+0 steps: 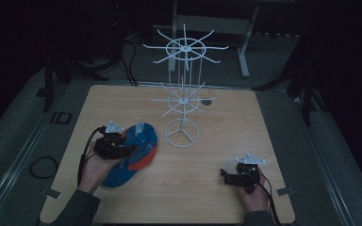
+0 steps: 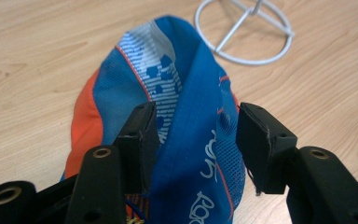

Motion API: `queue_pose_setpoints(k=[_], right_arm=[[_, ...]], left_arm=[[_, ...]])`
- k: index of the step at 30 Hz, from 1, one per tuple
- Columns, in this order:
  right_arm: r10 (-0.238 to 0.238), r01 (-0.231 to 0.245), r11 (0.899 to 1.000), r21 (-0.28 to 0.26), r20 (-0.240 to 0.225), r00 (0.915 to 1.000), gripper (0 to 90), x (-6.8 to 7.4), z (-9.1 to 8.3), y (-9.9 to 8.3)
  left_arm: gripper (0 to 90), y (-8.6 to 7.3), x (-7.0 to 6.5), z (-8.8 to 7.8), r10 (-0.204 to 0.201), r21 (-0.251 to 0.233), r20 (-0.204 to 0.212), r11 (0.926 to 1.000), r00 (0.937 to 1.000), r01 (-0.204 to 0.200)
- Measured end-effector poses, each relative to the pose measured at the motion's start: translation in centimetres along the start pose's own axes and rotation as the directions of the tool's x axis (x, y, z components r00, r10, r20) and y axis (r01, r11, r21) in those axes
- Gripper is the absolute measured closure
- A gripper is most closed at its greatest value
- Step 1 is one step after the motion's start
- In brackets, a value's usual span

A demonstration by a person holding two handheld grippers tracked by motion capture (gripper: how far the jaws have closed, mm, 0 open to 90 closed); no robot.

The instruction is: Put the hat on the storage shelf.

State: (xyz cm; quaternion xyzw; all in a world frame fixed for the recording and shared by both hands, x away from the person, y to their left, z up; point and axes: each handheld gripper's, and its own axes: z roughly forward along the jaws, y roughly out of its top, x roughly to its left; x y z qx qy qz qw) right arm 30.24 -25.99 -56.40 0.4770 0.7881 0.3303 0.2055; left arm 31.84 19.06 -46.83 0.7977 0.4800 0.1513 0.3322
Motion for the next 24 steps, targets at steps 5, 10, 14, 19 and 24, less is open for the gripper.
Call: queue_pose_setpoints(k=[5, 10, 14, 19, 24], right_arm=[[0.001, -0.001, 1.0, -0.001, 0.0, 1.0, 11.3, 0.0, 0.0, 0.0], [0.0, 0.0, 1.0, -0.001, 0.0, 1.0, 11.3, 0.0, 0.0, 0.0], [0.001, -0.001, 1.0, -0.001, -0.001, 1.0, 11.3, 0.0, 0.0, 0.0], [0.001, -0.001, 1.0, 0.0, 0.0, 1.0, 11.3, 0.0, 0.0, 0.0], [-0.002, 0.002, 1.0, 0.0, 0.0, 1.0, 11.3, 0.0, 0.0, 0.0]], left_arm=[[46.9, 0.2, -0.2, 0.7, 0.025, 0.055, -0.01, 0.9982, 0.9996, -0.025], [43.9, 0.5, -0.3, 0.9, 0.023, 0.061, -0.03, 0.9979, 0.9993, -0.021], [38.6, 0.6, -0.3, 1.3, 0.022, 0.068, -0.05, 0.9975, 0.9985, -0.018], [30.7, 0.9, -0.3, 2.1, 0.022, 0.083, -0.063, 0.9964, 0.9977, -0.017], [21.3, 1.3, -0.4, 3.4, 0.04, 0.12, -0.104, 0.9924, 0.9937, -0.027]])
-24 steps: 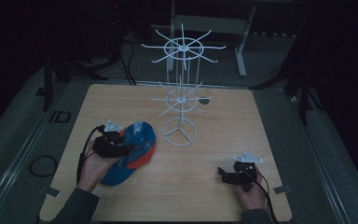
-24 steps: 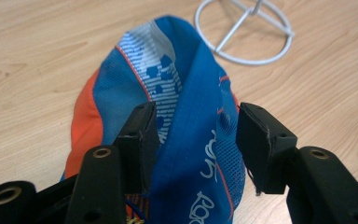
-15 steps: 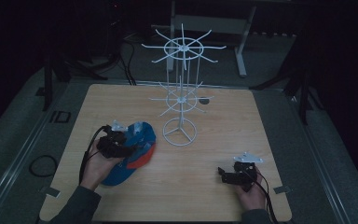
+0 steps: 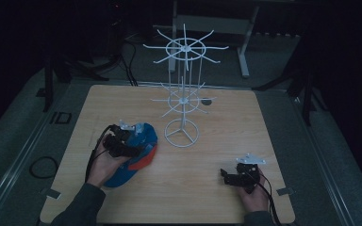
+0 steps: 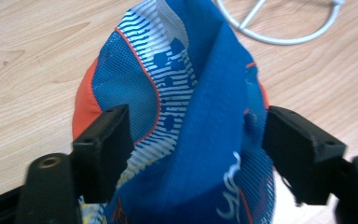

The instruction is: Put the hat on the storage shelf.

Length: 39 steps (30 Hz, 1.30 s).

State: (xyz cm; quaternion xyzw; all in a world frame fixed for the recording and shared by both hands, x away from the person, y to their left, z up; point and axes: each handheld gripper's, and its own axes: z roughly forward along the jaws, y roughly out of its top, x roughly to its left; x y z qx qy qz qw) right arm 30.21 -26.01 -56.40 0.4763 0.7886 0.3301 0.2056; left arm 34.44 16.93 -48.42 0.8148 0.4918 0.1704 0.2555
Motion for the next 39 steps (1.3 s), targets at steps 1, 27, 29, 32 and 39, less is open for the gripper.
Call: queue_pose_setpoints(k=[1, 27, 29, 32, 39], right_arm=[[0.0, 0.0, 1.0, 0.0, 0.0, 1.0, 11.3, 0.0, 0.0, 0.0], [0.0, 0.0, 1.0, 0.0, 0.0, 1.0, 11.3, 0.0, 0.0, 0.0], [0.0, 0.0, 1.0, -0.001, 0.0, 1.0, 11.3, 0.0, 0.0, 0.0], [0.0, 0.0, 1.0, 0.0, 0.0, 1.0, 11.3, 0.0, 0.0, 0.0], [0.0, 0.0, 1.0, 0.0, 0.0, 1.0, 11.3, 0.0, 0.0, 0.0]], left_arm=[[19.9, 0.2, 0.0, 0.3, 0.005, 0.011, -0.009, 0.9999, 0.9999, -0.005], [88.2, 1.3, 3.2, -1.1, 0.026, 0.04, -0.03, 0.9989, 0.9992, -0.025], [88.3, 1.4, 3.5, -1.8, 0.024, 0.013, -0.013, 0.9996, 0.9996, -0.024], [88.4, 1.5, 3.7, -2.6, 0.026, -0.016, -0.005, 0.9995, 0.9997, -0.026], [88.3, 1.9, 3.9, -4.0, 0.04, -0.072, 0.001, 0.9966, 0.9992, -0.04]])
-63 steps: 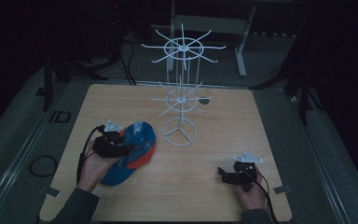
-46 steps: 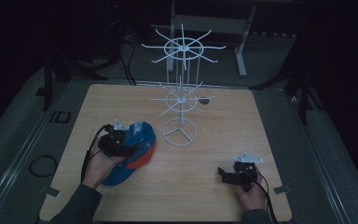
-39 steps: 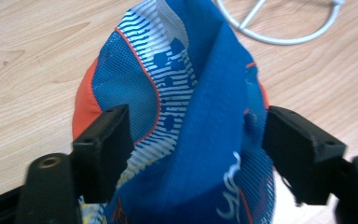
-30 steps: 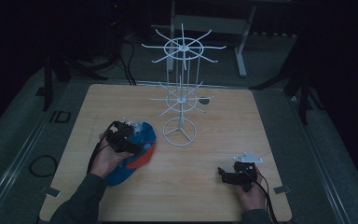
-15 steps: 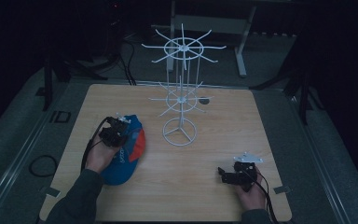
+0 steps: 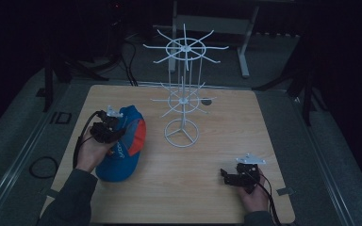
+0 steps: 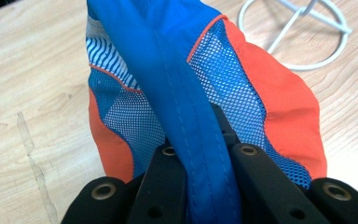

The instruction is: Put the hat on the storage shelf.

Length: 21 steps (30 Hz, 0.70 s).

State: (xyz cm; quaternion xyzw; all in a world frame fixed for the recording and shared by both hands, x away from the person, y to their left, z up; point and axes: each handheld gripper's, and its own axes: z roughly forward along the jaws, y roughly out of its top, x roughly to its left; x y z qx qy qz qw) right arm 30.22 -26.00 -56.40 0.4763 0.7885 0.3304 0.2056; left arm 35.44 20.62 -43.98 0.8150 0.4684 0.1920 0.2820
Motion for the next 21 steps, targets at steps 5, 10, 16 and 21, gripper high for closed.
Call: queue_pose_setpoints(k=[5, 10, 16, 21], right_arm=[[0.0, 0.0, 1.0, 0.0, 0.0, 1.0, 11.3, 0.0, 0.0, 0.0], [0.0, 0.0, 1.0, 0.001, 0.0, 1.0, 11.3, 0.0, 0.0, 0.0], [0.0, 0.0, 1.0, 0.0, 0.0, 1.0, 11.3, 0.0, 0.0, 0.0], [0.0, 0.0, 1.0, 0.0, 0.0, 1.0, 11.3, 0.0, 0.0, 0.0]], left_arm=[[88.3, 0.3, 0.1, -0.7, -0.002, -0.035, 0.01, 0.9994, 0.9999, 0.003], [88.3, 0.4, 0.4, -1.4, -0.005, -0.08, 0.019, 0.9968, 0.9998, 0.006], [88.4, 0.6, 0.7, -2.3, 0.005, -0.124, 0.009, 0.9923, 0.9999, -0.004], [88.4, 0.8, 0.8, -2.9, 0.016, -0.151, 0.004, 0.9884, 0.9999, -0.015]])
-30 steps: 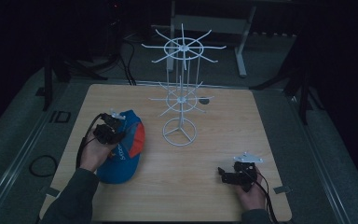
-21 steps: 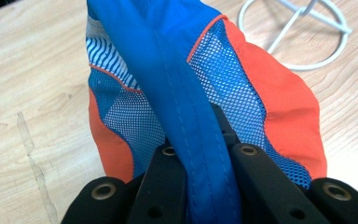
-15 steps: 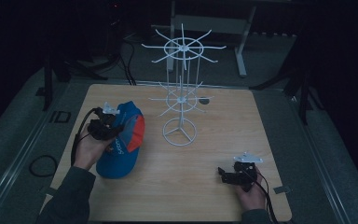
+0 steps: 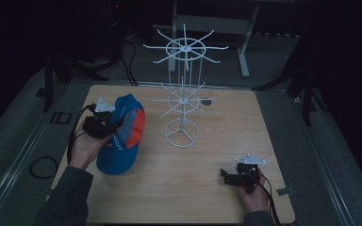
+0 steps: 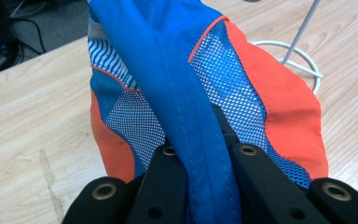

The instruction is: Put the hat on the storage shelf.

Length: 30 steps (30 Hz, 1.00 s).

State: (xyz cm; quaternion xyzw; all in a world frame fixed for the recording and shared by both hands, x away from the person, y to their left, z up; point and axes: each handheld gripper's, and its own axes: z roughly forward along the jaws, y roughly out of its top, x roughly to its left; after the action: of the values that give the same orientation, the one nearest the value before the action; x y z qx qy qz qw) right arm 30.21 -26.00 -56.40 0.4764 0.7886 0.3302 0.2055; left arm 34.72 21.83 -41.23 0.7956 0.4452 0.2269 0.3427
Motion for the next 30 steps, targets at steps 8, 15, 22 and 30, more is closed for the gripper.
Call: queue_pose_setpoints(k=[8, 15, 22, 30], right_arm=[[0.001, -0.001, 1.0, -0.001, 0.0, 1.0, 11.3, 0.0, 0.0, 0.0], [0.002, -0.002, 1.0, -0.001, 0.001, 1.0, 11.3, 0.0, 0.0, 0.0], [0.0, 0.0, 1.0, -0.002, 0.001, 1.0, 11.3, 0.0, 0.0, 0.0], [0.0, 0.0, 1.0, -0.002, 0.001, 1.0, 11.3, 0.0, 0.0, 0.0]], left_arm=[[88.6, 0.6, 0.3, -0.7, -0.006, -0.05, 0.003, 0.9987, 1.0, 0.006], [88.6, 0.8, 0.7, -1.4, -0.018, -0.096, 0.012, 0.9952, 0.9998, 0.019], [88.6, 1.1, 0.9, -1.9, -0.02, -0.126, 0.018, 0.9918, 0.9996, 0.022], [88.6, 1.7, 0.9, -2.5, -0.004, -0.151, 0.008, 0.9885, 1.0, 0.006]])
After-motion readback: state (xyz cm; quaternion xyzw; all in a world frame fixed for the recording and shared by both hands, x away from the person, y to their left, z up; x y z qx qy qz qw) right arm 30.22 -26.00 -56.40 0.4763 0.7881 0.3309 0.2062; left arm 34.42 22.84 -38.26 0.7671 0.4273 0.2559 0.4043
